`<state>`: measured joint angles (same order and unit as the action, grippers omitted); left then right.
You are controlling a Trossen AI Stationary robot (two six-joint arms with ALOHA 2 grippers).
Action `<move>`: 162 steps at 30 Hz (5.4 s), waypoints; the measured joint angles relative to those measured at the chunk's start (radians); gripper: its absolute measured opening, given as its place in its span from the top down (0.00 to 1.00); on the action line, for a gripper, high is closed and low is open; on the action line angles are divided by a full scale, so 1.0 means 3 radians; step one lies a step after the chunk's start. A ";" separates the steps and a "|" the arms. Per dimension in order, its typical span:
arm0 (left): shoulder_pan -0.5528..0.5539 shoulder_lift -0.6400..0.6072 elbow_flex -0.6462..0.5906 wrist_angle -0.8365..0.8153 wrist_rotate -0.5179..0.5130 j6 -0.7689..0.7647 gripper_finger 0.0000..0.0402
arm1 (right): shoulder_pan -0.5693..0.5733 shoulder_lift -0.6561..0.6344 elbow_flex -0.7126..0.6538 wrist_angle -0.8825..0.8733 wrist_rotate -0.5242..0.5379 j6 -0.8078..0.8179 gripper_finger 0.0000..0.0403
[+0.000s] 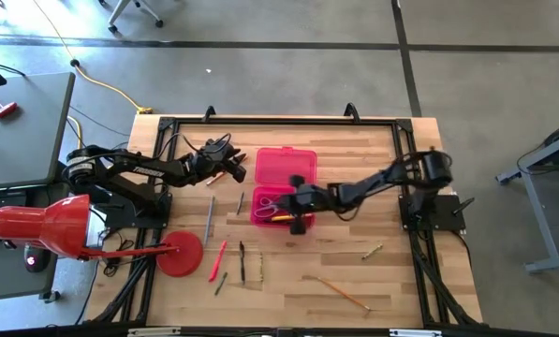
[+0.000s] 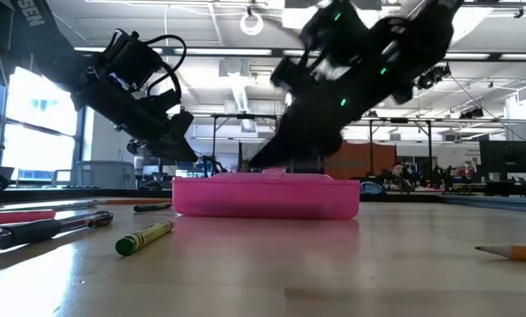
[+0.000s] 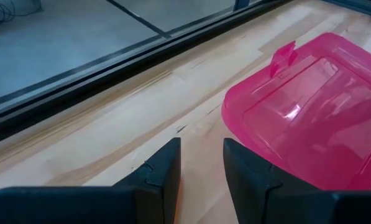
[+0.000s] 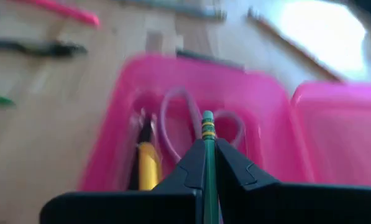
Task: Pick & place school supplies into a supply box
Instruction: Put the light green pencil into the pink supply box, then put the right green crayon into the pink supply box
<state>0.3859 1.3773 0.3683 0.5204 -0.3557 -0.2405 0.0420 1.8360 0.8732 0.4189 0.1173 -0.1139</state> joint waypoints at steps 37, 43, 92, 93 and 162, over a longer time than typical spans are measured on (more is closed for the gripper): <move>0.0000 0.0000 0.0000 0.0005 0.0025 0.0000 0.63 | 0.0475 -0.0100 0.0708 -0.0995 0.0231 -0.0319 0.73; 0.0000 -0.0001 0.0000 0.0005 0.0025 0.0000 0.63 | 0.0825 -0.0805 0.0585 -0.1935 0.0051 -0.0077 0.77; 0.0000 0.0000 0.0000 0.0006 0.0025 0.0000 0.63 | 0.2689 -0.2543 -0.2266 -0.0981 0.0707 0.1135 0.83; -0.0001 -0.0001 0.0000 0.0006 0.0025 0.0000 0.63 | 0.2717 -0.2610 -0.2265 -0.0990 0.0661 0.1133 0.83; -0.0001 0.0000 -0.0001 0.0003 0.0025 -0.0001 0.63 | 0.0285 -0.0358 -0.0425 0.0403 0.0685 0.0903 1.00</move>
<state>0.3855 1.3773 0.3680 0.5213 -0.3481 -0.2409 0.1276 1.7287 0.7457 0.5399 0.3227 0.1571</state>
